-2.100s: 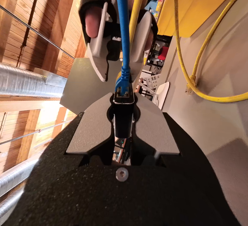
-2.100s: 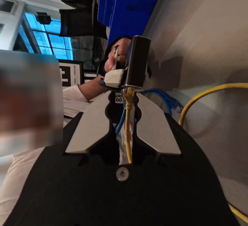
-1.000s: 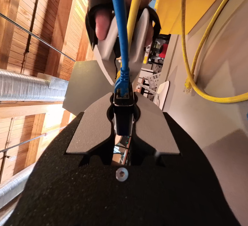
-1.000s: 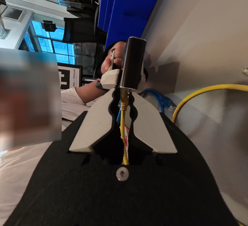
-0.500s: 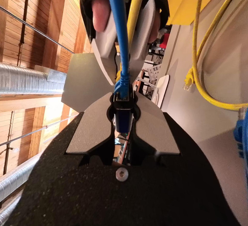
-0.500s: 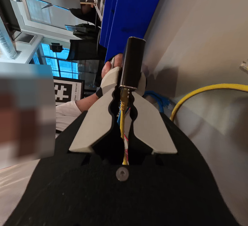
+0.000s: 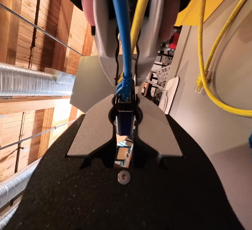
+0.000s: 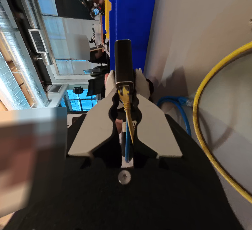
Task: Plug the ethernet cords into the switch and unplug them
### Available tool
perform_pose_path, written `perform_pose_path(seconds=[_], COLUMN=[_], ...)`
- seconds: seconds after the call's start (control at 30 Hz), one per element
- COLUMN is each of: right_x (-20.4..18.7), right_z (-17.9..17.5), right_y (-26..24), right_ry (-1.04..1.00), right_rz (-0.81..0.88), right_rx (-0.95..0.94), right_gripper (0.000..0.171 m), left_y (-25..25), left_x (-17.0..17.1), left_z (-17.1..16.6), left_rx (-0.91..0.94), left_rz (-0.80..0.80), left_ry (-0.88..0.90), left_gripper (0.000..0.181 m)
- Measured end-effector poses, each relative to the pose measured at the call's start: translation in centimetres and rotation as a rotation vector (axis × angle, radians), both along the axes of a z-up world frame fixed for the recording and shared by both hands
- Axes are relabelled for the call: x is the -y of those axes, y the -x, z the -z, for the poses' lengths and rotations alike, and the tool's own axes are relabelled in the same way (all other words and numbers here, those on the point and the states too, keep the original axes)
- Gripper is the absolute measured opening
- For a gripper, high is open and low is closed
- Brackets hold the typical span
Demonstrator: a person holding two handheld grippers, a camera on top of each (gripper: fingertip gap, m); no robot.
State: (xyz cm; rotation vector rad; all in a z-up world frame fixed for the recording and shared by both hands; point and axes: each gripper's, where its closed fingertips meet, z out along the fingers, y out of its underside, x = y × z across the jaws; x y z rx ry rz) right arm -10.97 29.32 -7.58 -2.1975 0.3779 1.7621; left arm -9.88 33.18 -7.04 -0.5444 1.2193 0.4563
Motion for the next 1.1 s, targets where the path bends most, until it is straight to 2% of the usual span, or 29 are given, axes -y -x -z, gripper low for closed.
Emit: perform_pose_path(seconds=[0.13, 0.43, 0.7, 1.1], right_x=[-0.4, -1.3, -1.2, -1.6], right_z=[-0.3, -0.2, 0.3, 0.5], right_y=[-0.3, -0.3, -0.5, -0.7], right_ry=[-0.029, -0.041, -0.121, -0.129], right_rz=[0.079, 0.152, 0.146, 0.137], right_rx=[-0.01, -0.034, 0.039, -0.005], right_gripper=[0.014, 0.015, 0.014, 0.015], left_y=[0.1, 0.1, -0.1, -0.3], left_x=[-0.5, -0.6, -0.6, -1.2], left_z=[0.1, 0.2, 0.6, 1.0], left_rx=[-0.002, -0.011, -0.033, -0.047], left_rz=[-0.012, -0.03, -0.05, -0.049], left_ry=[0.015, 0.011, 0.034, 0.027], left_gripper=[0.024, 0.024, 0.024, 0.025])
